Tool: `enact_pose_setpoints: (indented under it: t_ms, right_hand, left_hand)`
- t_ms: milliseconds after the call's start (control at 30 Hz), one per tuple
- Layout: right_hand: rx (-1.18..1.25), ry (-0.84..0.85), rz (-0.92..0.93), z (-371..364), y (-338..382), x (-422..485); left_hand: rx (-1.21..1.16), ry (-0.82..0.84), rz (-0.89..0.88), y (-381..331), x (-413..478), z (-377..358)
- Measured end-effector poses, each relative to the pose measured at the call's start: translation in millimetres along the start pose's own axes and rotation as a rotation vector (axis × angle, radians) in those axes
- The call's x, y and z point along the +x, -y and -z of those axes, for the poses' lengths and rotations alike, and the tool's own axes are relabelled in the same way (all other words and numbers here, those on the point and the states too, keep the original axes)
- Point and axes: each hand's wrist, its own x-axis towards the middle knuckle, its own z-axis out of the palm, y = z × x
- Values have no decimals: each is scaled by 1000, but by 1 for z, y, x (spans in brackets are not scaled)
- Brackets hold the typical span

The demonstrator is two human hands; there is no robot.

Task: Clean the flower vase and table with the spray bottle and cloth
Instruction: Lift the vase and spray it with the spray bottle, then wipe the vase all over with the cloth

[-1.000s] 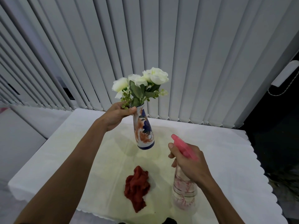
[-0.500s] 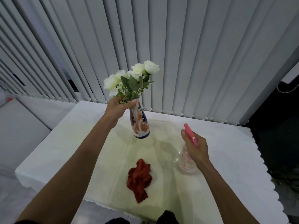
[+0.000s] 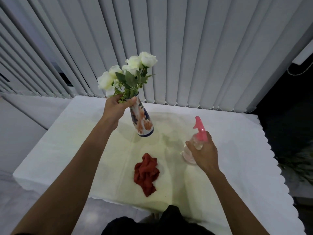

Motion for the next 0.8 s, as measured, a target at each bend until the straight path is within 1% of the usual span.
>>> enact_pose_setpoints:
  t_ms: [133,200,267,333,433,467,567,633,667,700,767,800]
  right_hand:
    - [-166,26,-145,-5,-8,-28]
    - [-175,85,-169,-13,-11,-52]
    - [-206,175,-150,-24,-13,-71]
    - [-210,296,-85,-45,-8,-84]
    - [-222,429,115,-75,7,-82]
    - [-267,487,189,-90,12,-80]
    - [-555,710,348,-143,17,-77]
    - [-723,821,368,-161,6,-73]
    - [-787,839,376,-165,2,-74]
    - [-834,817,396,-169,-6,-74]
    - [-846,702,421,-167,-17,-77]
    - [-808,646,409,-166,-26,-77]
  left_hand:
    - [13,-17,7,7,-2,10]
    - [13,-26,1,11,-3,17]
    - [20,-35,3,16,-6,21]
    - [38,-52,8,24,-11,28]
    - [39,-53,12,29,-15,22]
    - [50,-57,9,30,-17,20]
    - [54,-90,3,41,-24,25]
    - [57,-82,8,45,-29,25]
    - [66,-82,9,47,-31,27]
    - [70,-85,9,48,-33,30]
    - [73,-100,11,49,-35,36]
    - [76,-111,12,47,-34,39]
